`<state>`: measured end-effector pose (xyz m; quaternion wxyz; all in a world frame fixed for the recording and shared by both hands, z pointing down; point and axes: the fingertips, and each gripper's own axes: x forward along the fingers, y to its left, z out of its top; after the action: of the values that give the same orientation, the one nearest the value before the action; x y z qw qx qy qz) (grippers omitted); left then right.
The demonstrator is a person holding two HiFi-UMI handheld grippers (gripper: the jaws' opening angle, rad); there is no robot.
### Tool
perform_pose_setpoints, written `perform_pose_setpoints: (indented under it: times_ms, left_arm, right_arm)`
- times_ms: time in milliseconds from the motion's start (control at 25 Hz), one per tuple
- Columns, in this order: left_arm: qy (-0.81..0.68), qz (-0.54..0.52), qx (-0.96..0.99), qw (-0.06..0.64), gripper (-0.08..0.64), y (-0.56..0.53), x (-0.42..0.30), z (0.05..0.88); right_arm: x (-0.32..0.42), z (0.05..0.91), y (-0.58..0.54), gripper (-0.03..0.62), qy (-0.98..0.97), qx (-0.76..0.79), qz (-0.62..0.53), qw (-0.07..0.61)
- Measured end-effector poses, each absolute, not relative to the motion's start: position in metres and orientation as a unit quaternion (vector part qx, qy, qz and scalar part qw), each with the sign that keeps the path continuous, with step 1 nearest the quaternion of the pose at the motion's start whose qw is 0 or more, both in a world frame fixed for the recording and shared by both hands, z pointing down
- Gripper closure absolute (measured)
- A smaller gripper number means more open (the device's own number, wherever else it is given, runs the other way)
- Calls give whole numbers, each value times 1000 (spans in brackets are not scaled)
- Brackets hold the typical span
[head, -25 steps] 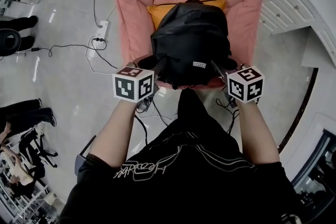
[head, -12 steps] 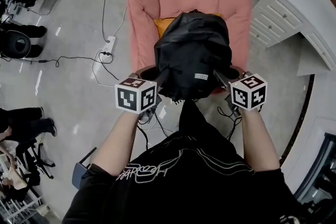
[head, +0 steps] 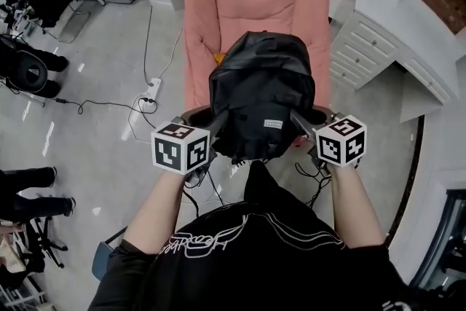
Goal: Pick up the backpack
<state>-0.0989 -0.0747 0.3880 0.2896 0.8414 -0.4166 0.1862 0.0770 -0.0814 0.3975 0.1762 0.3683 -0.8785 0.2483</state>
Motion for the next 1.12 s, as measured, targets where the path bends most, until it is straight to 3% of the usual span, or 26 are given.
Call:
perform_pose_setpoints:
  times_ms: [1120]
  left_arm:
    - [-431, 113, 875, 187, 456, 9, -114, 246]
  right_arm:
    - [62, 249, 1, 545, -904, 391, 137, 102]
